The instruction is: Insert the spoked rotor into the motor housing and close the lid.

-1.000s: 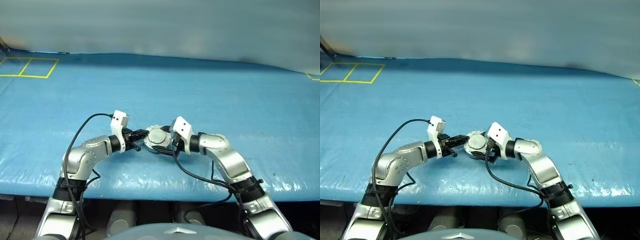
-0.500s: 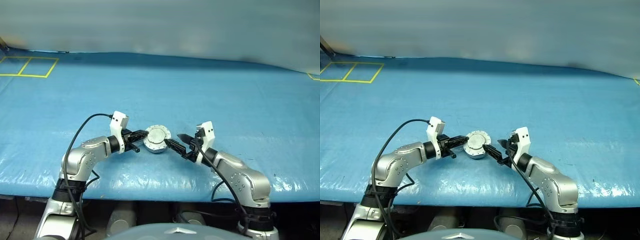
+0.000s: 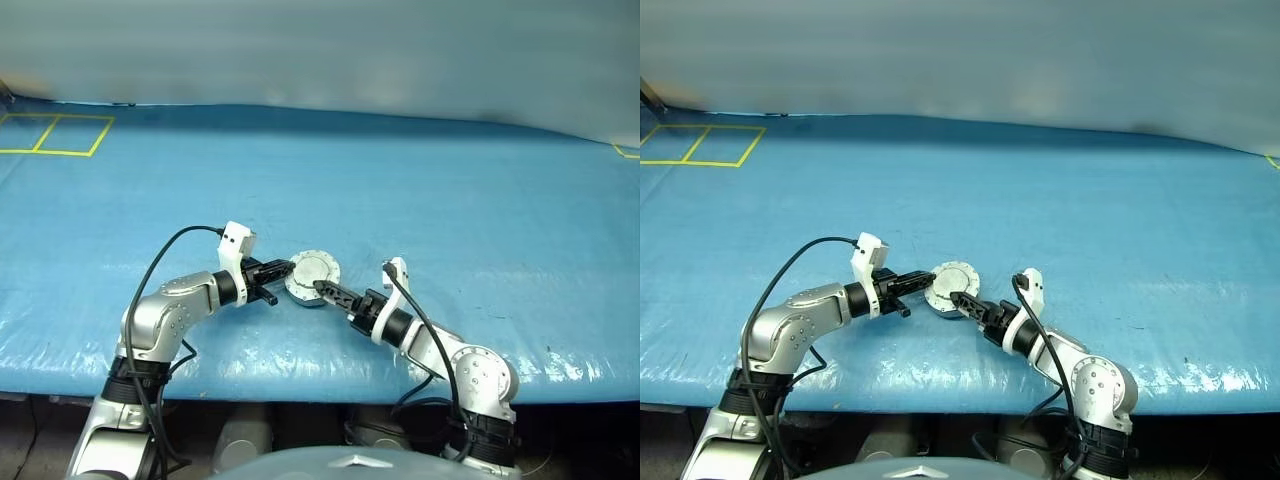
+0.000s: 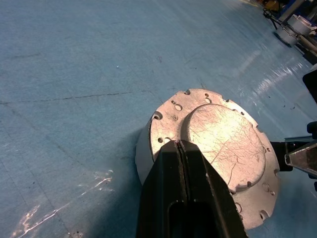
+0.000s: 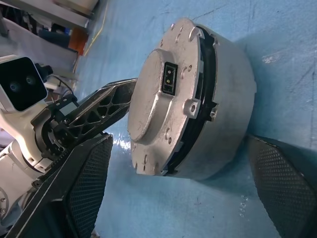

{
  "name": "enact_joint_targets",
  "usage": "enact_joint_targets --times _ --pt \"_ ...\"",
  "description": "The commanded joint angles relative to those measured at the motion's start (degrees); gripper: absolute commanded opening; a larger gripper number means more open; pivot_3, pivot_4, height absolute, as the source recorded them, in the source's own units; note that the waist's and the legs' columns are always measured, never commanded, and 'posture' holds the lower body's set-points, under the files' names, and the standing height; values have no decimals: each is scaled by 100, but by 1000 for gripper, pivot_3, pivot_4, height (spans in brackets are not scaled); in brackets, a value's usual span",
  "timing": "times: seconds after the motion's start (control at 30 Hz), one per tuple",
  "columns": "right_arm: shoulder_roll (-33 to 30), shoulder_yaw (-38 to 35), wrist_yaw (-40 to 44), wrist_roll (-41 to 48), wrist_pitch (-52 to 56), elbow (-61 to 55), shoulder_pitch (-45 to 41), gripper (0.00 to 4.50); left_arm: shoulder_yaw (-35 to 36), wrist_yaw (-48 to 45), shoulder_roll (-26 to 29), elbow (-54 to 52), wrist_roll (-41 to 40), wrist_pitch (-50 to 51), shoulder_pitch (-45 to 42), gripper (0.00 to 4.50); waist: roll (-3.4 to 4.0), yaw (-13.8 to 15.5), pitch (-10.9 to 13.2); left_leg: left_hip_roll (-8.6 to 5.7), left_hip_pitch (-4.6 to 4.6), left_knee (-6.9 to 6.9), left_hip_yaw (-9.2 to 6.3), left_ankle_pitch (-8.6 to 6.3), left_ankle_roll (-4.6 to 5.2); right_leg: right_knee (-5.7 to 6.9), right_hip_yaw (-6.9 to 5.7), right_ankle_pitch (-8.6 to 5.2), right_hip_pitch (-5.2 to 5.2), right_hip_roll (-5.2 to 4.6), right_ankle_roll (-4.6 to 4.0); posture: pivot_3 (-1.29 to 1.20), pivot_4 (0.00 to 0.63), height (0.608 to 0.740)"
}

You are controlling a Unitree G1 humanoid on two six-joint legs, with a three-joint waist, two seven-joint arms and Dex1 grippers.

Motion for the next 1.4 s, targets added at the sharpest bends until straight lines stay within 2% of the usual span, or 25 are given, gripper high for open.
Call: enact_joint_targets --times 0.03,0.13,0.23,0.47,0.53,0.9,1.17,1.4 --pt "211 17 -129 295 33 54 88 4436 -60 16 51 -122 72 35 88 0 0 -4 0 0 0 0 0 0 0 0 0 0 0 1 0 0 150 740" --pt "300 -63 -229 561 3 147 144 4436 -74 29 63 -165 77 43 120 0 0 -14 0 0 0 0 0 0 0 0 -1 0 0 2 0 0 150 740" --pt "350 -178 -361 894 -26 278 178 3863 -76 29 67 -170 88 49 129 0 0 -17 0 0 0 0 0 0 1 0 0 0 1 2 1 0 150 740" --pt "246 -169 -623 1324 -115 405 238 1552 -67 34 69 -145 102 47 135 0 2 -27 1 1 -2 -1 0 0 1 -1 0 -1 0 3 1 0 150 740" --pt "212 -132 -683 1397 -172 410 250 1175 -65 36 68 -140 103 44 139 0 2 -23 0 1 2 0 -1 0 1 -1 -1 -1 2 3 2 0 150 740" --pt "194 104 -929 1745 -464 381 433 1175 -103 -12 89 -177 76 58 168 0 3 -31 1 2 -1 -1 -1 -2 3 -5 -1 -1 -2 1 3 0 150 740" --pt "197 226 -754 1553 -1059 564 403 1175 -139 -41 92 -136 97 45 139 0 4 -48 1 7 2 1 0 -2 3 -5 0 -5 -8 -2 9 0 150 740" --pt "333 274 -1025 1823 -1268 745 414 3496 -136 -50 113 -142 119 46 155 0 3 -39 -1 4 -20 -2 1 -2 3 -5 0 1 -45 -28 2 0 150 740"
